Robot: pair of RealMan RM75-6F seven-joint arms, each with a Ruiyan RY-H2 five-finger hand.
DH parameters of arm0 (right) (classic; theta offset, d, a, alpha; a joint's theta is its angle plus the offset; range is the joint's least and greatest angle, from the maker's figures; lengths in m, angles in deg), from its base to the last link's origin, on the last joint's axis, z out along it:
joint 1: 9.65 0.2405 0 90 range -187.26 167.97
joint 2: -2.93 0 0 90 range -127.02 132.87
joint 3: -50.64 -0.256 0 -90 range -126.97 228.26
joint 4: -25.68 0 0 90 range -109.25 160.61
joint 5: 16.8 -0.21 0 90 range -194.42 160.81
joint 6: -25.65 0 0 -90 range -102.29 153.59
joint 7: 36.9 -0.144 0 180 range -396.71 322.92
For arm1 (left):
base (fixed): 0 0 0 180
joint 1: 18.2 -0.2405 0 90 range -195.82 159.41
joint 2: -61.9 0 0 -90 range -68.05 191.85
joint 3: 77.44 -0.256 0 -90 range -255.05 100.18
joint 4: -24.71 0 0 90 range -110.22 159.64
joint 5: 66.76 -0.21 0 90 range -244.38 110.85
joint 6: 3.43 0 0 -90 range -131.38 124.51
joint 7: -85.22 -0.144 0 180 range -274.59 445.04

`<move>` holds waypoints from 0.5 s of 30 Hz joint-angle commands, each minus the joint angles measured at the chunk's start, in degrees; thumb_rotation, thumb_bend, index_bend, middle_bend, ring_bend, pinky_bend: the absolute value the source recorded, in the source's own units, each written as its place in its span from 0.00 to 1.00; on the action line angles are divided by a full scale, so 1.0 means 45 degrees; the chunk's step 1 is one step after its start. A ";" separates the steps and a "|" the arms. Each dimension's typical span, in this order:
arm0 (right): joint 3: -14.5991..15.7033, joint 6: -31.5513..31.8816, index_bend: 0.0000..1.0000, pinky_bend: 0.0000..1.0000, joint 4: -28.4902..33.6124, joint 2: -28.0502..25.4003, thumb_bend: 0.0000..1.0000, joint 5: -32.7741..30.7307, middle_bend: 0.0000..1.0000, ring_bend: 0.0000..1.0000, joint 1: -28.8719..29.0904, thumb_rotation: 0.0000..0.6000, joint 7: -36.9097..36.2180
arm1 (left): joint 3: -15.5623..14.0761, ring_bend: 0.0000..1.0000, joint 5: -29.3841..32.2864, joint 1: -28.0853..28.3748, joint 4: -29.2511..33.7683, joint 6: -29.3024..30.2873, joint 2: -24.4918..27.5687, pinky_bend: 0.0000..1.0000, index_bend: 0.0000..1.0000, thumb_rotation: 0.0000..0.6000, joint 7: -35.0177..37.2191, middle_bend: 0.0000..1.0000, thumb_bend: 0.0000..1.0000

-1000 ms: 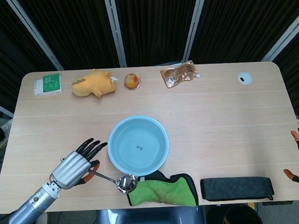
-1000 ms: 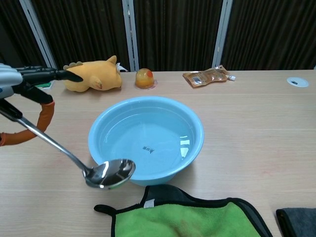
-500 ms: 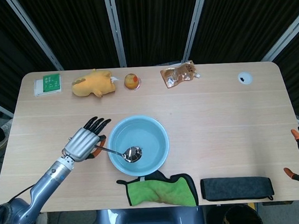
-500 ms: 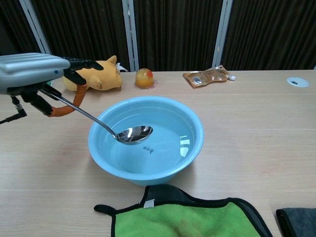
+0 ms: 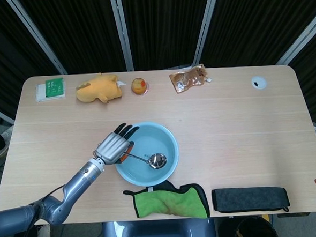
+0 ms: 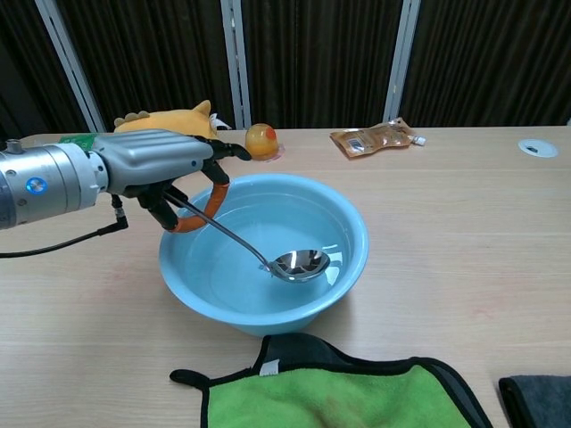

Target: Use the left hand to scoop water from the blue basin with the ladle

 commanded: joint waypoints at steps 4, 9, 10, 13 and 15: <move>0.1305 0.2190 0.00 0.00 -0.0386 -0.0714 0.00 0.1432 0.00 0.00 -0.1976 1.00 -0.1319 | -0.0016 0.00 0.0646 0.0337 -0.0582 -0.0207 -0.0601 0.00 0.71 1.00 -0.0314 0.00 0.62; 0.0668 0.0180 0.00 0.00 -0.0385 0.0078 0.00 0.1331 0.00 0.00 -0.0274 1.00 -0.1120 | -0.0059 0.00 0.0878 0.0454 -0.0797 -0.0218 -0.0764 0.00 0.71 1.00 -0.0368 0.00 0.62; 0.0130 -0.0991 0.00 0.00 -0.0524 0.0630 0.00 0.0458 0.00 0.00 0.0495 1.00 -0.0600 | -0.0082 0.00 0.0899 0.0460 -0.0814 -0.0199 -0.0765 0.00 0.71 1.00 -0.0353 0.00 0.62; -0.0032 -0.1237 0.00 0.00 -0.0538 0.0890 0.00 0.0091 0.00 0.00 0.0644 1.00 -0.0270 | -0.0158 0.00 0.0899 0.0422 -0.0820 -0.0137 -0.0707 0.00 0.71 1.00 -0.0293 0.00 0.62; -0.0104 -0.1324 0.00 0.00 -0.0567 0.0976 0.00 -0.0018 0.00 0.00 0.0722 1.00 -0.0187 | -0.0232 0.00 0.0835 0.0375 -0.0776 -0.0033 -0.0608 0.00 0.71 1.00 -0.0285 0.00 0.62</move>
